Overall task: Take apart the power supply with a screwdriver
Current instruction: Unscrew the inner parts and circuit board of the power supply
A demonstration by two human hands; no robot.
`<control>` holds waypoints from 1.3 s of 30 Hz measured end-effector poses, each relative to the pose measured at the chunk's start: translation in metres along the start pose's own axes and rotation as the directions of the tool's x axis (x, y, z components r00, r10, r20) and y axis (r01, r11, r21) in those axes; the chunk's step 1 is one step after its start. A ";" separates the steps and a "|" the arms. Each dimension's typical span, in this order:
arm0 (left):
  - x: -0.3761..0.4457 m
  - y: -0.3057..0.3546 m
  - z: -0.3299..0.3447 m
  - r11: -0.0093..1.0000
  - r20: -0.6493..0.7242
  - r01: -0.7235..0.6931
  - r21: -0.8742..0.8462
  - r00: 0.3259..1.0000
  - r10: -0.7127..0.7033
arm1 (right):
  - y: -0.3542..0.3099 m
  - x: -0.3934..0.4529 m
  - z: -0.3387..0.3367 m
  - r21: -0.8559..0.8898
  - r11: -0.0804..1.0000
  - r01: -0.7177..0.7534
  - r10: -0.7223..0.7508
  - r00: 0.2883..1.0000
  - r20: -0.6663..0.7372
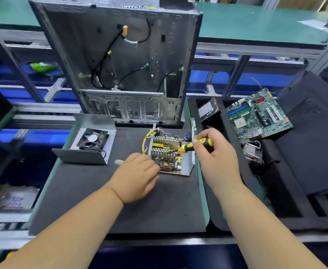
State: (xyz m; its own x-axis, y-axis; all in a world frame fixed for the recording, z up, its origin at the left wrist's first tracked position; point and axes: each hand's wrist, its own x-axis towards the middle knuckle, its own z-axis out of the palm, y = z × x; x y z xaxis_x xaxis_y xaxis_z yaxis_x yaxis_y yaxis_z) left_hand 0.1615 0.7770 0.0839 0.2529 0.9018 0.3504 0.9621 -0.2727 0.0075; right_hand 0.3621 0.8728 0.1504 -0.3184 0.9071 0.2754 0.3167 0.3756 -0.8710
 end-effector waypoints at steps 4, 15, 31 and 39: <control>-0.013 -0.021 -0.008 0.973 0.054 0.229 -0.017 0.972 -0.228 | -0.014 -0.008 0.015 -0.038 0.999 -0.010 0.009 1.000 -0.027; -0.011 -0.073 -0.006 0.921 -0.002 0.388 -0.036 0.921 -0.389 | -0.028 -0.022 0.035 -0.259 0.965 -0.043 0.026 0.997 -0.068; -0.012 -0.022 0.066 0.889 0.100 0.443 -0.117 0.896 -0.433 | 0.004 -0.019 0.077 -0.531 0.847 0.029 0.048 0.990 0.131; -0.014 -0.026 0.073 0.849 0.113 0.460 -0.258 0.888 -0.447 | 0.005 -0.016 0.079 -0.525 0.847 0.087 -0.010 0.989 0.149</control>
State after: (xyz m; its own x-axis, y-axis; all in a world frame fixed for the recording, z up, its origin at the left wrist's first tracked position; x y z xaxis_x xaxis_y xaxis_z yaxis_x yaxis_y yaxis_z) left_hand 0.1408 0.7963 0.0102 -0.1936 0.9601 0.2017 0.9072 0.0969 0.4093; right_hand 0.2978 0.8453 0.1099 -0.4508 0.8650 0.2203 0.7095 0.4970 -0.4996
